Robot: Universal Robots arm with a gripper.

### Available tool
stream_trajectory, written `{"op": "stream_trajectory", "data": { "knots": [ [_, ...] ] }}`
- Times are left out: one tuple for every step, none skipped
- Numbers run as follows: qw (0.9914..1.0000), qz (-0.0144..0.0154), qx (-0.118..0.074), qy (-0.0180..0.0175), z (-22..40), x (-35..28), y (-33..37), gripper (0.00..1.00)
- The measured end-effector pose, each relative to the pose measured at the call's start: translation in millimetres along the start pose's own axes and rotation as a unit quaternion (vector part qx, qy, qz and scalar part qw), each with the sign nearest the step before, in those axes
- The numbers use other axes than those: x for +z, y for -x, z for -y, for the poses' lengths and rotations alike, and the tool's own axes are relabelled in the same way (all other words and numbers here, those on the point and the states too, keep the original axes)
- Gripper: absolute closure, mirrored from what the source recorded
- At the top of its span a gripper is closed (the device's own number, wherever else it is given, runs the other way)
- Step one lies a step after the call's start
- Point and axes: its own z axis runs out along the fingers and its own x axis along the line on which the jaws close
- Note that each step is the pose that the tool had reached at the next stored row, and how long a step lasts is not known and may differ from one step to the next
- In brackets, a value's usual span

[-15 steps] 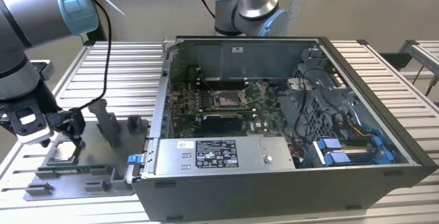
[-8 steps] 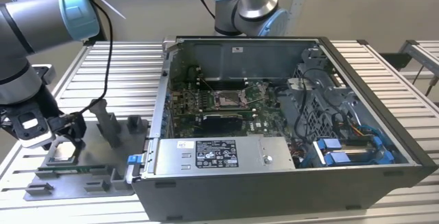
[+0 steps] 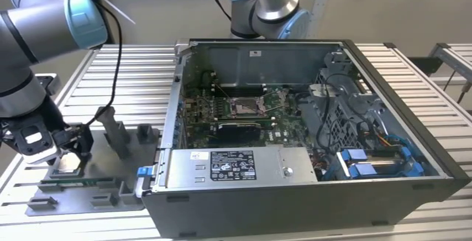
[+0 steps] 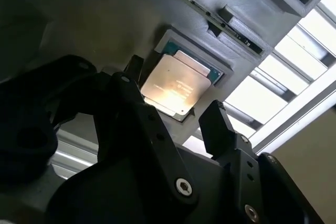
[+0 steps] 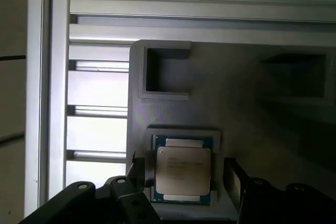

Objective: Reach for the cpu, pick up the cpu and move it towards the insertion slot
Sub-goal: 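Pick up the cpu and move it towards the insertion slot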

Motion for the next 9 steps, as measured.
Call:
{"op": "stream_trajectory", "data": {
  "knots": [
    [1.00000,0.0000,0.000,0.0000,0.4,0.8,-0.2,0.00],
    [1.00000,0.0000,0.000,0.0000,0.9,1.5,-0.3,0.00],
    [1.00000,0.0000,0.000,0.0000,1.3,2.3,-0.3,0.00],
    [1.00000,0.0001,0.000,0.0000,1.7,3.0,-0.4,0.00],
    [1.00000,0.0001,0.000,0.0001,1.9,3.8,-0.5,0.00],
    [1.00000,0.0001,0.000,0.0000,2.0,4.3,-0.5,0.00],
    [1.00000,0.0000,0.000,0.0000,2.1,4.6,-0.6,0.00],
    [1.00000,0.0000,0.000,-0.0001,2.2,4.7,-0.5,0.00],
    [1.00000,-0.0001,0.000,-0.0001,2.2,4.8,-0.5,0.00]
  ]
}}
